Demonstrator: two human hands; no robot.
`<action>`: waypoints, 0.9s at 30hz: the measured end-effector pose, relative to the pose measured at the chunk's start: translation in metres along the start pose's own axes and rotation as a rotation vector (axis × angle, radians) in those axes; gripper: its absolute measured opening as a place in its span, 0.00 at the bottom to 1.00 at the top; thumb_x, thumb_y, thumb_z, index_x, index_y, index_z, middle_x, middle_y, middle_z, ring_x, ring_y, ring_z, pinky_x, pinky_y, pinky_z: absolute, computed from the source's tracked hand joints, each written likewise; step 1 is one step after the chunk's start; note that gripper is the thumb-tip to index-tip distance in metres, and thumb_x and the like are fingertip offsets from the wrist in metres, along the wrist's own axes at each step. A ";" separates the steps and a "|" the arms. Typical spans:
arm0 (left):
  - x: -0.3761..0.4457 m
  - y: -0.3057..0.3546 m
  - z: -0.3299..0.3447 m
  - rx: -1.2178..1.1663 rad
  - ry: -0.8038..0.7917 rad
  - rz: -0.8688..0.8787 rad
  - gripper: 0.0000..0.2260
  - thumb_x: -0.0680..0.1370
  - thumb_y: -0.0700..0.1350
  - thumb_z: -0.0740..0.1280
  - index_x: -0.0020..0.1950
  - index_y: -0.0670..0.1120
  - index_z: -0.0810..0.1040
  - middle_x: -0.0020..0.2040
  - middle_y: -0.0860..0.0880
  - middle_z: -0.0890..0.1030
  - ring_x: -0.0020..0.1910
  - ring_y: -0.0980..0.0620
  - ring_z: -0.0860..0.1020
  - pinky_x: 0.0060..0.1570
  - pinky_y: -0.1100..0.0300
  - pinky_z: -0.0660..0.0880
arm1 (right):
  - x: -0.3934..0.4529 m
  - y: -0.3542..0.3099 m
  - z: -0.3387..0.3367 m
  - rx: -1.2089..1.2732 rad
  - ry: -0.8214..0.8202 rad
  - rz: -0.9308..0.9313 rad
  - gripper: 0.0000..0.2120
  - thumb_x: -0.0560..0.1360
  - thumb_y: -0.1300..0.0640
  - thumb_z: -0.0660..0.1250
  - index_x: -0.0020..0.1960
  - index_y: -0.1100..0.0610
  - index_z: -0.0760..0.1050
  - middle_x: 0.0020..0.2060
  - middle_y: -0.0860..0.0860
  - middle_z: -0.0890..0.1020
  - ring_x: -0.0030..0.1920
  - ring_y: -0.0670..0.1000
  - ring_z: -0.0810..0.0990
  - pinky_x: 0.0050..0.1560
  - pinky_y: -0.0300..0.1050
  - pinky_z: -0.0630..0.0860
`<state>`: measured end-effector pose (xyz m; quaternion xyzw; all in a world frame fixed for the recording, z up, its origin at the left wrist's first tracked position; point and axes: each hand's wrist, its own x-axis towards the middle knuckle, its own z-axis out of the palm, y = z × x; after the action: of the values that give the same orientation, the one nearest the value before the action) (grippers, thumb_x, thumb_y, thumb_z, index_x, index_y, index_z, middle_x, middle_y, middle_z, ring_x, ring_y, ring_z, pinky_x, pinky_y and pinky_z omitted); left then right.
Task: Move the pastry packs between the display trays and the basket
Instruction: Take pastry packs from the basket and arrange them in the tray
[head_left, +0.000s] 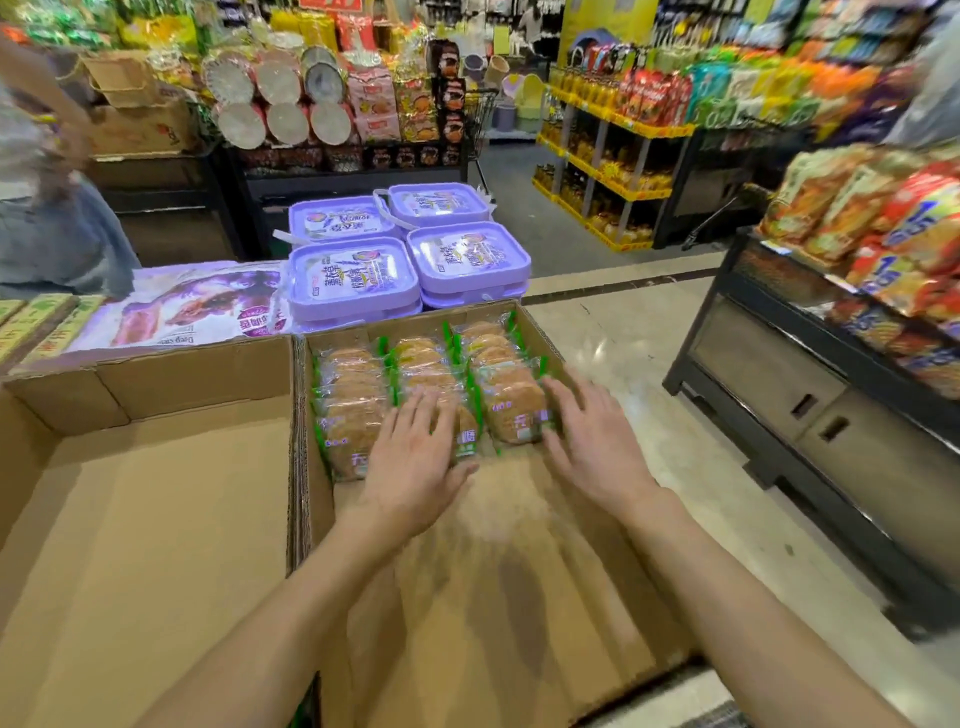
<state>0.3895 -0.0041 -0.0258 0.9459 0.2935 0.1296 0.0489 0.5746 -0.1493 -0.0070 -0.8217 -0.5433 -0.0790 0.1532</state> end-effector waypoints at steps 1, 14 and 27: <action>-0.005 0.015 -0.002 -0.048 -0.005 0.065 0.35 0.80 0.64 0.60 0.81 0.46 0.59 0.80 0.42 0.61 0.79 0.40 0.59 0.76 0.44 0.59 | -0.019 0.004 -0.014 -0.004 0.023 0.073 0.29 0.78 0.52 0.68 0.76 0.57 0.66 0.74 0.61 0.68 0.71 0.62 0.69 0.71 0.56 0.67; -0.171 0.238 -0.011 -0.565 -0.195 0.713 0.24 0.81 0.61 0.60 0.73 0.50 0.70 0.67 0.51 0.75 0.66 0.49 0.72 0.63 0.51 0.70 | -0.411 -0.039 -0.107 -0.069 0.040 1.005 0.24 0.81 0.44 0.64 0.75 0.51 0.69 0.73 0.48 0.69 0.73 0.51 0.66 0.71 0.48 0.65; -0.329 0.413 0.091 -0.461 -0.541 0.819 0.30 0.78 0.65 0.54 0.70 0.46 0.74 0.62 0.45 0.80 0.61 0.43 0.77 0.58 0.49 0.76 | -0.675 -0.011 -0.107 0.108 0.074 1.367 0.23 0.82 0.41 0.60 0.74 0.46 0.67 0.73 0.45 0.69 0.72 0.48 0.65 0.72 0.45 0.65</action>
<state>0.3776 -0.5326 -0.1152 0.9471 -0.1583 -0.0492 0.2747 0.3000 -0.7676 -0.1042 -0.9679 0.0999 0.0345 0.2281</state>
